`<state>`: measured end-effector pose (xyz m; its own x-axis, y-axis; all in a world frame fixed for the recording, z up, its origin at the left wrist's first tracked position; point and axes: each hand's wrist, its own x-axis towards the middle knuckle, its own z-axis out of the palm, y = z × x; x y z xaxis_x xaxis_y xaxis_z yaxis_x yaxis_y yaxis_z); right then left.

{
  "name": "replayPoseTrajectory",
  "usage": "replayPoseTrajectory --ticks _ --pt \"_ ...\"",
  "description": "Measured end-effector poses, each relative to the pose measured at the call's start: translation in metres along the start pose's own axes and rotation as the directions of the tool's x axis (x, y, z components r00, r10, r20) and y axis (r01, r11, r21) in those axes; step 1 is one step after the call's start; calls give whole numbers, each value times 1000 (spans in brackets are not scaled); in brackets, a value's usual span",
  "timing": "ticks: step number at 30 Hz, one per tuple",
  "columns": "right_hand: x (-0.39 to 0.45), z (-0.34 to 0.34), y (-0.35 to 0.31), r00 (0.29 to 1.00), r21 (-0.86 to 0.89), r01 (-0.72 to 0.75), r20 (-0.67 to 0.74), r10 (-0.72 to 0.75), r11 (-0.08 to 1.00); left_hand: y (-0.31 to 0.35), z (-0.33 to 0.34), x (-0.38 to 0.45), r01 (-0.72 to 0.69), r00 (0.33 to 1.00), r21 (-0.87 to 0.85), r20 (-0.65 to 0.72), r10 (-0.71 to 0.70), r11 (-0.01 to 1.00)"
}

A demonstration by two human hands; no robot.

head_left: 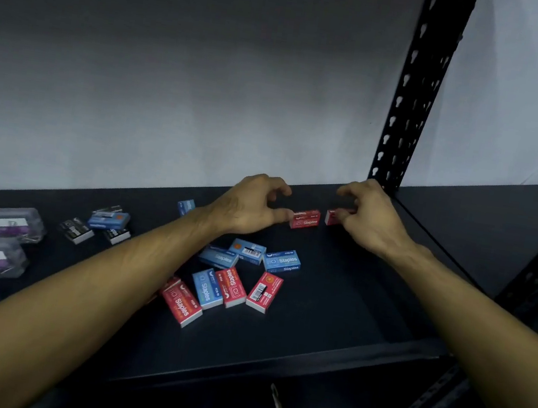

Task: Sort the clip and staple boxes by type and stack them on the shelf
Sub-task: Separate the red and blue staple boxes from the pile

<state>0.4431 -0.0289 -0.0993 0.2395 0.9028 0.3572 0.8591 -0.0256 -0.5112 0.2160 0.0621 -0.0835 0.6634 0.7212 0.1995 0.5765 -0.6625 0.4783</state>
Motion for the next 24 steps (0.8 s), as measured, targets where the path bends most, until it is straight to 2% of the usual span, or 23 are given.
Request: replayPoseTrajectory --ticks 6,12,17,20,24 --pt "-18 11 -46 995 -8 87 45 -87 996 -5 -27 -41 38 999 -5 -17 -38 999" --pt "-52 16 -85 977 48 181 106 -185 982 -5 -35 -84 15 1000 -39 6 -15 999" --pt "-81 14 -104 943 78 235 222 -247 969 3 -34 -113 -27 989 -40 145 33 999" --pt "-97 14 -111 907 92 264 314 -279 960 4 -31 -125 -47 975 27 219 40 999" --pt "-111 14 -115 864 23 273 434 -255 962 8 -30 -135 -93 957 99 284 61 991"
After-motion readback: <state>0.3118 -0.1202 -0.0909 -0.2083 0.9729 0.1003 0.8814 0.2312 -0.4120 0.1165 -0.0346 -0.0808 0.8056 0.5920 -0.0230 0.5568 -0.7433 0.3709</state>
